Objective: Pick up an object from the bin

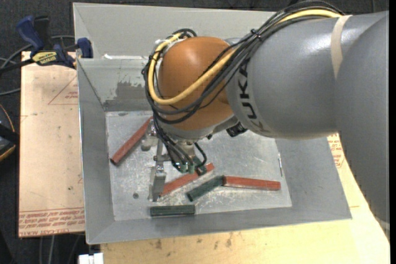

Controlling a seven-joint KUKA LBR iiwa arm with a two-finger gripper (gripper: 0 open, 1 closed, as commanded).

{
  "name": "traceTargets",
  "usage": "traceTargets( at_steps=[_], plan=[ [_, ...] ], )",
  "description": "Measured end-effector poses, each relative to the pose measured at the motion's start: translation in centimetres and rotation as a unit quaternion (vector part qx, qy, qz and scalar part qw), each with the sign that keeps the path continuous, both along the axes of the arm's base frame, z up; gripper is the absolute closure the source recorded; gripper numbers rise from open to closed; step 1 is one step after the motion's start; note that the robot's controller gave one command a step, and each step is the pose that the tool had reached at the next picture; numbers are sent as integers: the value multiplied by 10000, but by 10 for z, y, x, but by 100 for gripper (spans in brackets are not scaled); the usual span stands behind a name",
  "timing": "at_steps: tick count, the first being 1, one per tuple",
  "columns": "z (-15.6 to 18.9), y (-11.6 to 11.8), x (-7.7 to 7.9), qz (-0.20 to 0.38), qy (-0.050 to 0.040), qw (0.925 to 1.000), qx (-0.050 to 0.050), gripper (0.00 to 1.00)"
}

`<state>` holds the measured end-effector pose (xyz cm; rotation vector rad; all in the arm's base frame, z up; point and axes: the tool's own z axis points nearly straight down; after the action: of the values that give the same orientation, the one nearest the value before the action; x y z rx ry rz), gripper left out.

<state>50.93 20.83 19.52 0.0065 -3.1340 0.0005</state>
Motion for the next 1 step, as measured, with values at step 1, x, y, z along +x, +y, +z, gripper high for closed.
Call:
traceTargets(
  at_steps=[1],
  plan=[
    [4,-1,2,-20,-37,10000,7,0]
  ],
)
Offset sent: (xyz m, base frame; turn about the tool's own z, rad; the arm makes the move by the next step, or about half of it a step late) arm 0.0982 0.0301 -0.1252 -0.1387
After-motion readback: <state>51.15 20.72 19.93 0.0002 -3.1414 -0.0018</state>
